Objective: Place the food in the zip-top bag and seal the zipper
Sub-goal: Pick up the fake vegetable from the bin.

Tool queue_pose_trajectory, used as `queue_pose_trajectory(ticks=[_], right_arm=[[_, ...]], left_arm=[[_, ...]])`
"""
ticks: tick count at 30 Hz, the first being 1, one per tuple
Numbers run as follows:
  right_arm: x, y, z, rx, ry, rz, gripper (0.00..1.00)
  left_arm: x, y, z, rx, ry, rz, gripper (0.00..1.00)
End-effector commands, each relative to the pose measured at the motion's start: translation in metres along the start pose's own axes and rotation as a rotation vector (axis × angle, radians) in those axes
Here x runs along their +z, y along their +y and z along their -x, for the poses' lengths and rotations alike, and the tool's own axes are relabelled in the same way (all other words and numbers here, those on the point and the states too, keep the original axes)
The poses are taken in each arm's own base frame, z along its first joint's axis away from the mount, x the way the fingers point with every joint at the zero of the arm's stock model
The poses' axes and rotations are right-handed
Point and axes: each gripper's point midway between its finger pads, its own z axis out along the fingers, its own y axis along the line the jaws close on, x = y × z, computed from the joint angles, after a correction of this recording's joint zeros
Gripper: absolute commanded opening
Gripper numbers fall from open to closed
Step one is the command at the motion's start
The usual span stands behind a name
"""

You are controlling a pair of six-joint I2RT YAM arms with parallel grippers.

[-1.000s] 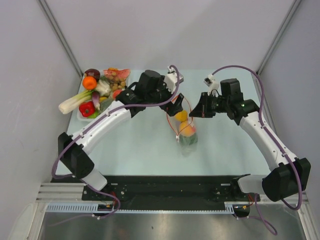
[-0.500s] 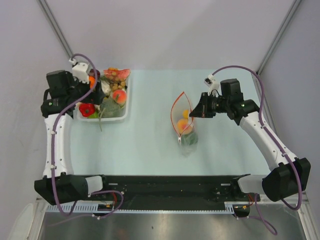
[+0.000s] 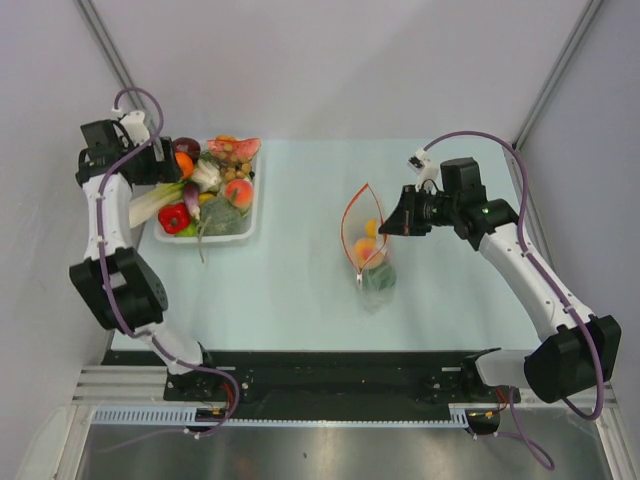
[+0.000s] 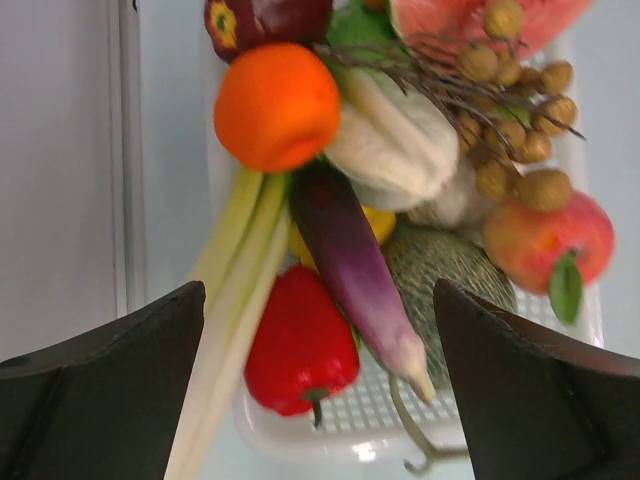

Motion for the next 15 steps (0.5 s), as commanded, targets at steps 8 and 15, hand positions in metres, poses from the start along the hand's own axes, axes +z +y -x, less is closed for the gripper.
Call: queue_pose_trajectory(ticks=[8, 15], right_arm=[[-0.005, 0.003, 0.012, -0.054, -0.031, -0.005, 0.00], [-0.002, 0.003, 0.008, -0.037, -0.024, 0.002, 0.00]], left_arm=[[0.034, 0.017, 0.020, 0.026, -0.030, -0.074, 0.96], [-0.035, 0.000, -0.016, 0.114, -0.070, 0.011, 0.96]])
